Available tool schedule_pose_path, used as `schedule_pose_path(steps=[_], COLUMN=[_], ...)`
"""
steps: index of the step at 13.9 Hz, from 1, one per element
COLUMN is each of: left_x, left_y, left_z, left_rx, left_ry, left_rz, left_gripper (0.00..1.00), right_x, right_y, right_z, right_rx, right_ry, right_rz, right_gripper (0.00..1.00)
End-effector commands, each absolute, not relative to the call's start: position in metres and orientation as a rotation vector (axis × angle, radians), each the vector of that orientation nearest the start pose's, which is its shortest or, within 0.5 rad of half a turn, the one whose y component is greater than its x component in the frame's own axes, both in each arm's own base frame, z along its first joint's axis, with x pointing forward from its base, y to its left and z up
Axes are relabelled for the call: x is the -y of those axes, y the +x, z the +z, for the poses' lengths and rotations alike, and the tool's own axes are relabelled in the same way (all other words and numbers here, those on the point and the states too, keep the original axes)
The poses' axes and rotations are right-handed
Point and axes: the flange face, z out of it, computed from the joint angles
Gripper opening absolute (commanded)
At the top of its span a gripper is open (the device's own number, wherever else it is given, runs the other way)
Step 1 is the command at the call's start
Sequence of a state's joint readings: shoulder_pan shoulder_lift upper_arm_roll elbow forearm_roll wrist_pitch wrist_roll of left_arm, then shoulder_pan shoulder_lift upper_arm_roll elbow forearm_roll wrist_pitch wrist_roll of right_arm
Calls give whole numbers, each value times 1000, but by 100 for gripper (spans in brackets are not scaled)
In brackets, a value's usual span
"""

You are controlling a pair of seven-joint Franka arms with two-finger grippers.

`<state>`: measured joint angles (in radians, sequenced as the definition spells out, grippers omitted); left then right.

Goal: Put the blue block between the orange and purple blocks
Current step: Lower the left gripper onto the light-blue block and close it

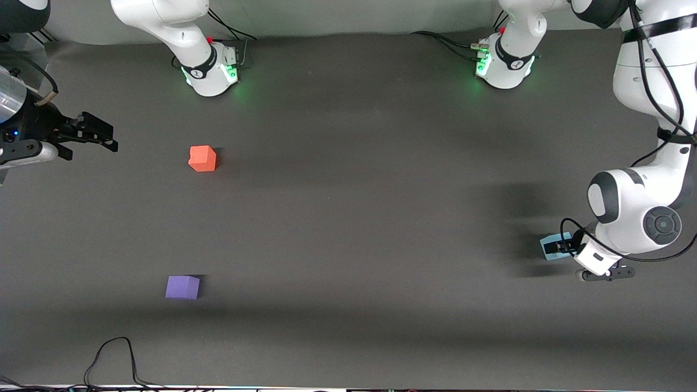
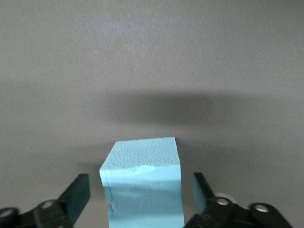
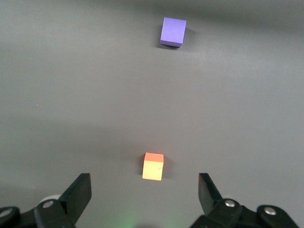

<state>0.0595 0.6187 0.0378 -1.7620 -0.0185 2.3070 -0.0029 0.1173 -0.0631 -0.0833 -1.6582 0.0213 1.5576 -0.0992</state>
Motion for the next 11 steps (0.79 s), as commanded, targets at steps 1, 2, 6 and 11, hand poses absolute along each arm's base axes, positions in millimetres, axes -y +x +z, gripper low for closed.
schedule_pose_path(steps=[1,2,6,11], left_x=[-58,-58,-64,-51], left_y=[644,643,656,687], left_z=[217,217,255,388], left_rx=[211,211,203,162], left_ry=[-3131,-3132,-3128,-3140], left_rz=[155,165,199,192], left_gripper=[57,49,48,48], right_x=[-22,-22,-25,-26], right_y=[531,531,532,531], right_z=[621,621,620,621], right_rx=[202,202,212,214], right_ry=[-3088,-3088,-3088,-3087], right_rz=[60,60,60,58], right_gripper=[100,100,100,100])
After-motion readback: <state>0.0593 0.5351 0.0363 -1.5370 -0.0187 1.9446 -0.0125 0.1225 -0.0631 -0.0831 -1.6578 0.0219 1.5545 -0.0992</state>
